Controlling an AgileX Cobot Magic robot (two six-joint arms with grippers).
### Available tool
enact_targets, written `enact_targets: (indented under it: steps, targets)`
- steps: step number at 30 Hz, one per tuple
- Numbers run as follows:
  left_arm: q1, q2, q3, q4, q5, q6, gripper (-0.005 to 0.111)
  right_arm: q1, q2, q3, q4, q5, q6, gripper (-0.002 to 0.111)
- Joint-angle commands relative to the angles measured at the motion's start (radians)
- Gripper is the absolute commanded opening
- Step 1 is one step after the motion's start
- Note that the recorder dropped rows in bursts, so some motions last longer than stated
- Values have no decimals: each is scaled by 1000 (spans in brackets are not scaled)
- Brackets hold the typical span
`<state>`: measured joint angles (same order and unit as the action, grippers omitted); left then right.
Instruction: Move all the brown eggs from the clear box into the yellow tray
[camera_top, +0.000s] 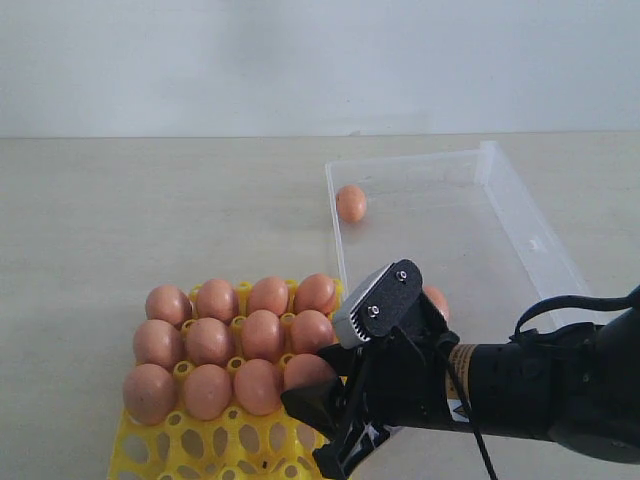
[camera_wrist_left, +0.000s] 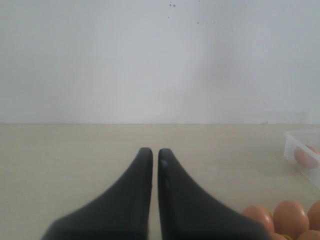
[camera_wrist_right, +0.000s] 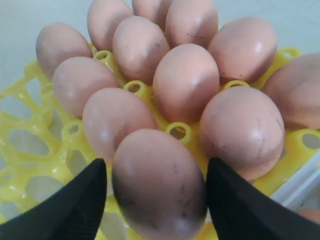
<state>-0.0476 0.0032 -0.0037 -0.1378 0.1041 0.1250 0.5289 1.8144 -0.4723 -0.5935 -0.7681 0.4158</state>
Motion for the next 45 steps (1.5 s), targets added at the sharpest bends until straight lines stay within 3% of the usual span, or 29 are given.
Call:
enact_targets:
  steps: [1, 19, 27, 34, 37, 40, 43, 45]
  targets:
    - [3, -3, 4, 0, -4, 3, 4, 0, 1, 0, 6, 6, -13, 59]
    - [3, -3, 4, 0, 1, 3, 4, 0, -51, 0, 9, 15, -16, 59]
    - [3, -3, 4, 0, 1, 3, 4, 0, -174, 0, 83, 182, -87, 59]
    - [3, -3, 4, 0, 1, 3, 4, 0, -248, 0, 120, 98, -106, 59]
    - [3, -3, 4, 0, 1, 3, 4, 0, -319, -8, 315, 24, -262, 59]
    - [3, -3, 4, 0, 1, 3, 4, -2, -392, -70, 732, 44, -469, 59]
    - [3, -3, 4, 0, 1, 3, 4, -62, -387, -228, 1106, 367, -709, 59]
    - [3, -3, 4, 0, 1, 3, 4, -127, -327, -363, 1142, 560, -816, 59]
